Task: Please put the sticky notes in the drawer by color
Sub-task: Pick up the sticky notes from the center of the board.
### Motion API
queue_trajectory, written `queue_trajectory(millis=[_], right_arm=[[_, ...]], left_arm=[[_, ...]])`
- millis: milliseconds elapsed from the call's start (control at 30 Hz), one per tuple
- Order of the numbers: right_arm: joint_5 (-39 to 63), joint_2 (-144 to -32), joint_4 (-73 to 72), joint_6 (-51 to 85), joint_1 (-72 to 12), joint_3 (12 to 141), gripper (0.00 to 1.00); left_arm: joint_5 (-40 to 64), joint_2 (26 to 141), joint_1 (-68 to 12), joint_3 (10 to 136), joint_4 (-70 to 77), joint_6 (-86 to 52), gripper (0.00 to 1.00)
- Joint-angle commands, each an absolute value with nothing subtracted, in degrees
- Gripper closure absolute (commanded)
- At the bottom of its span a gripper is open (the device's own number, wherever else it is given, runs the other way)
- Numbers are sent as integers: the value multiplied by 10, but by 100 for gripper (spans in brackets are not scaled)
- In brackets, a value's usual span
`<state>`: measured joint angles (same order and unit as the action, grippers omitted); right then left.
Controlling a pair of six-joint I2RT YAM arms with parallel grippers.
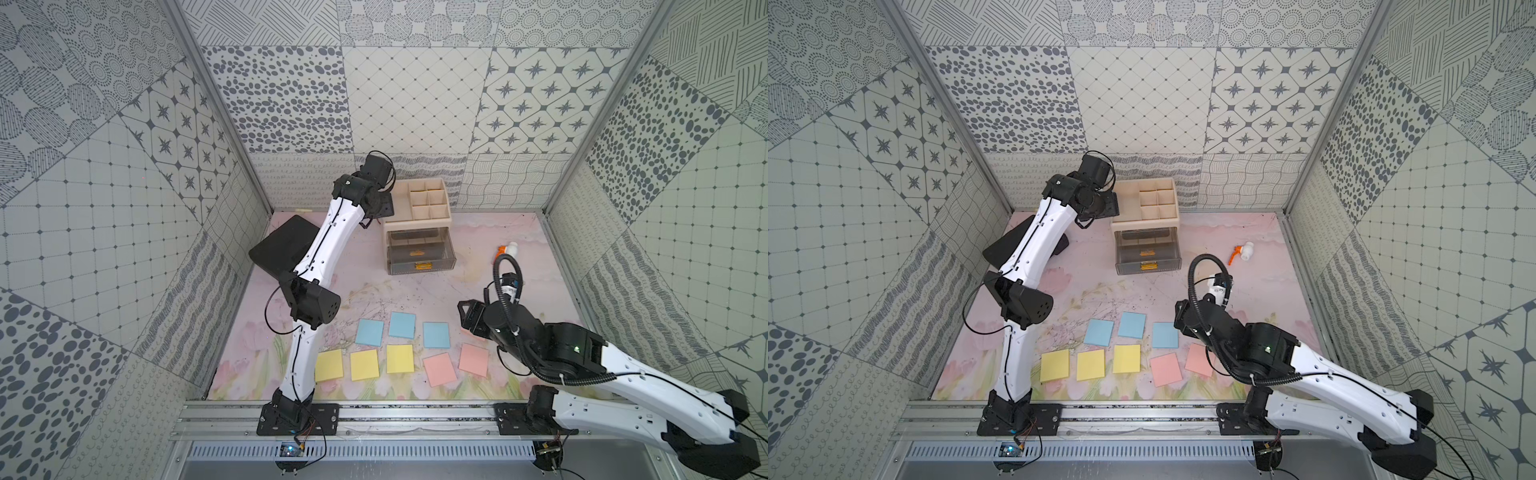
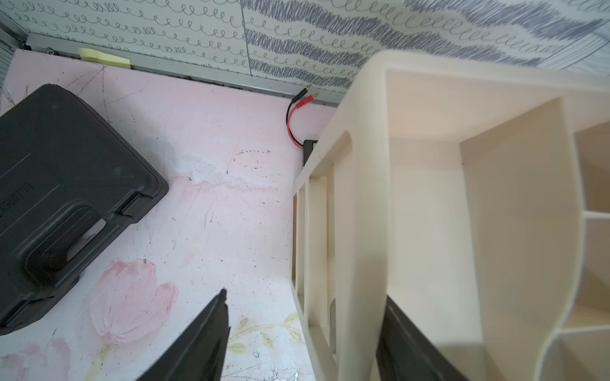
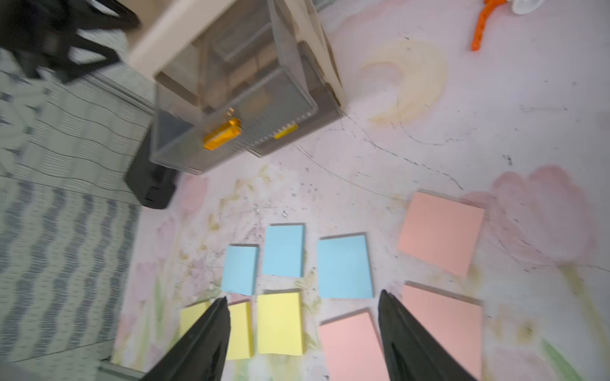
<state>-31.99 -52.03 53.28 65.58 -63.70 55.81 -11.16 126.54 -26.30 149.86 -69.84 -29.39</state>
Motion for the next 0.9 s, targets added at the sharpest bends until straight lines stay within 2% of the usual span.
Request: queue_trajectory(millis=[0, 100, 167, 333, 500, 867], right_arm=[[-322, -569, 714, 726, -649, 586, 21], [-286, -597, 763, 769, -655, 568, 5], [-254, -590, 758, 797, -656, 536, 1], [-205, -572, 705, 835, -660, 448, 1], [-162, -623, 618, 817, -660, 410, 1], [-134, -636, 506, 800, -624, 341, 1]], left_arm=[[-47, 1207, -242, 1492, -689, -276, 27], [-51, 1163, -233, 1461, -697, -282, 27], [-56, 1124, -233, 1411, -690, -284, 27], [-47, 998, -233, 1215, -610, -295, 28], [-32, 914, -234, 1072, -567, -307, 28], [-32, 844, -233, 955, -559, -297, 28]])
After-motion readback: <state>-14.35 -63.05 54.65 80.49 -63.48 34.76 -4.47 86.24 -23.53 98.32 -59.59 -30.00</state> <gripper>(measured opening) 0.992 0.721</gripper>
